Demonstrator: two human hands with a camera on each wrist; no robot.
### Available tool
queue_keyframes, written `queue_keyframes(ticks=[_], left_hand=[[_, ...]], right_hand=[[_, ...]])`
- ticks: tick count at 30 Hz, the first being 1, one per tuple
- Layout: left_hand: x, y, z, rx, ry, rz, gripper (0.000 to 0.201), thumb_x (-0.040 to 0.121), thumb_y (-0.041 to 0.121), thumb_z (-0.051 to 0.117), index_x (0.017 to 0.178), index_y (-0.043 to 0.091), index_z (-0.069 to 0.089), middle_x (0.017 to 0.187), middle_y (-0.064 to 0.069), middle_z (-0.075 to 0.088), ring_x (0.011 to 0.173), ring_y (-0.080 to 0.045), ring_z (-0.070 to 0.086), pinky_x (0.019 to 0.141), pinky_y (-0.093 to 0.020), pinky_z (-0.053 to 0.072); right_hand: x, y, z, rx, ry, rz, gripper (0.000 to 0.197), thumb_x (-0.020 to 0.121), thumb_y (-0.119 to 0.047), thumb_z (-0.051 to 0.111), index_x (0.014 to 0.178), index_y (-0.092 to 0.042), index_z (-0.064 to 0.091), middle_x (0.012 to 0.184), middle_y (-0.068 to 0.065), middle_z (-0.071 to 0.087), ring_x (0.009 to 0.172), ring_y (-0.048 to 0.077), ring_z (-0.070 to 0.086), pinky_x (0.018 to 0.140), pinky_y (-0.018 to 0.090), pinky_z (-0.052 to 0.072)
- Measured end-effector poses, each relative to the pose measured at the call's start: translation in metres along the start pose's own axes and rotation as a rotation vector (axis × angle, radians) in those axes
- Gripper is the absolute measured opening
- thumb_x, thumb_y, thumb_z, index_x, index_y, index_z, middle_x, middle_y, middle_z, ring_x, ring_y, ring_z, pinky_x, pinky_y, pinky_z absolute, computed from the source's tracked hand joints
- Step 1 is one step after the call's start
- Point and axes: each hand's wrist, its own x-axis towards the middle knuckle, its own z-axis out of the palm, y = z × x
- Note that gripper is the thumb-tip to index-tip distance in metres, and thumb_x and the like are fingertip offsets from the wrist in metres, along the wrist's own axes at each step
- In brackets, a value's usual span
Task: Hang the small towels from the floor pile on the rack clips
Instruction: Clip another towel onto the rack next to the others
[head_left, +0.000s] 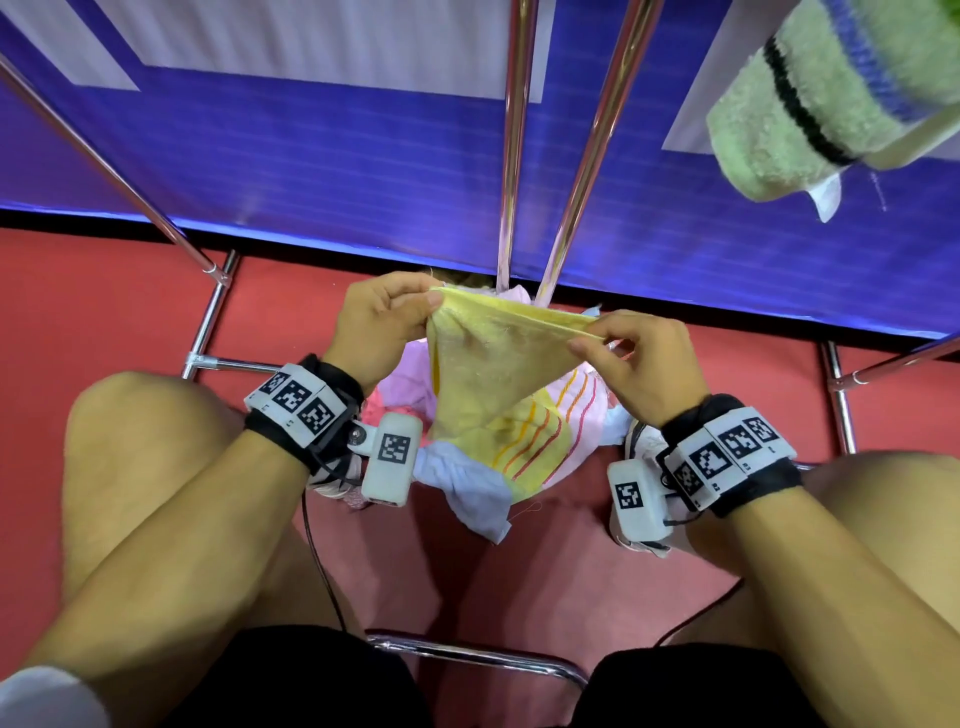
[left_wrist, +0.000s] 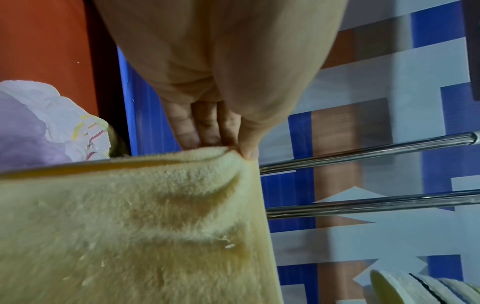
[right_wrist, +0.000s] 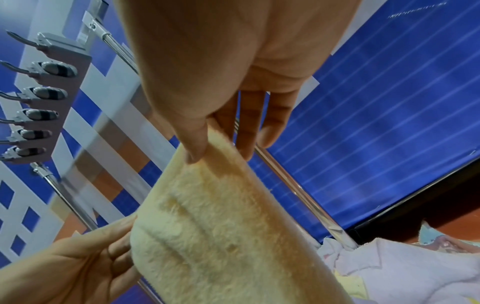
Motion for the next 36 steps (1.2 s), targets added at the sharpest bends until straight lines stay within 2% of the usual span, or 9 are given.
queue_keyframes(ticks=[4,8,12,15,19,22,25,30,36], left_hand=[[-0.001,0.0,0.0,-0.009,0.042,0.029,0.01,0.091,-0.001,0.061,0.091,0.006,0.068,0.079,-0.015,0.067,0.076,-0.026,0.061,0.08,-0.044,0.053],[-0.002,0.001,0.002,-0.041,0.08,0.048,0.007,0.086,0.008,0.064,0.089,0.01,0.07,0.089,-0.023,0.063,0.083,-0.032,0.055,0.081,-0.049,0.046],[0.0,-0.002,0.01,0.008,0.098,0.002,0.008,0.092,0.004,0.061,0.092,0.006,0.069,0.086,-0.02,0.065,0.076,-0.027,0.059,0.075,-0.04,0.052],[0.0,-0.006,0.015,0.03,0.1,-0.034,0.011,0.096,0.001,0.056,0.093,0.004,0.067,0.089,-0.02,0.066,0.079,-0.027,0.062,0.071,-0.03,0.057],[-0.001,-0.006,0.019,0.056,0.113,-0.049,0.012,0.095,0.002,0.059,0.089,0.009,0.067,0.089,-0.019,0.067,0.078,-0.026,0.063,0.072,-0.031,0.057],[-0.002,-0.003,0.02,0.07,0.151,-0.042,0.014,0.093,0.004,0.061,0.086,0.014,0.069,0.079,-0.008,0.069,0.069,-0.016,0.065,0.071,-0.028,0.058],[-0.001,-0.005,0.021,0.097,0.178,-0.03,0.012,0.091,0.007,0.065,0.083,0.013,0.07,0.078,-0.008,0.069,0.071,-0.018,0.064,0.072,-0.033,0.058],[-0.009,-0.02,0.033,0.185,0.097,-0.095,0.01,0.088,0.007,0.07,0.079,0.011,0.068,0.069,-0.011,0.064,0.066,-0.02,0.057,0.069,-0.038,0.051],[-0.016,-0.015,0.044,0.121,0.066,-0.134,0.009,0.088,0.004,0.069,0.081,0.008,0.066,0.08,-0.03,0.067,0.073,-0.026,0.059,0.074,-0.046,0.056]], right_hand=[[0.0,-0.013,0.0,0.173,0.149,-0.009,0.01,0.083,-0.016,0.078,0.09,-0.012,0.073,0.075,-0.014,0.065,0.067,0.006,0.059,0.066,0.016,0.047],[0.004,-0.013,-0.001,0.287,0.177,0.086,0.042,0.079,-0.012,0.082,0.112,-0.025,0.06,0.066,-0.009,0.058,0.061,0.005,0.052,0.066,0.016,0.046],[0.007,-0.008,0.001,0.131,0.076,0.109,0.013,0.087,-0.019,0.073,0.084,-0.023,0.061,0.068,-0.016,0.054,0.062,-0.001,0.049,0.062,0.014,0.039],[0.008,-0.007,0.002,0.135,0.081,0.091,0.014,0.091,-0.02,0.068,0.083,-0.018,0.057,0.069,-0.015,0.054,0.065,-0.002,0.049,0.061,0.011,0.039],[0.007,-0.003,-0.001,0.109,0.086,0.11,0.011,0.091,-0.019,0.067,0.084,-0.017,0.059,0.069,-0.012,0.054,0.064,0.002,0.05,0.061,0.011,0.037],[0.006,-0.002,-0.003,0.137,0.106,0.122,0.004,0.091,-0.017,0.064,0.091,-0.021,0.064,0.068,-0.009,0.057,0.067,0.019,0.059,0.064,0.021,0.045],[0.004,-0.002,-0.002,0.135,0.113,0.107,0.02,0.092,-0.011,0.061,0.111,-0.017,0.058,0.065,-0.003,0.056,0.063,0.013,0.055,0.063,0.02,0.042],[0.0,-0.011,0.007,-0.012,-0.032,0.038,0.015,0.085,-0.004,0.047,0.093,-0.017,0.048,0.064,0.003,0.057,0.059,0.027,0.051,0.061,0.039,0.047],[-0.003,-0.02,0.017,0.101,-0.23,0.103,0.031,0.078,-0.018,0.039,0.093,-0.02,0.065,0.071,-0.006,0.063,0.073,0.025,0.068,0.072,0.048,0.056]])
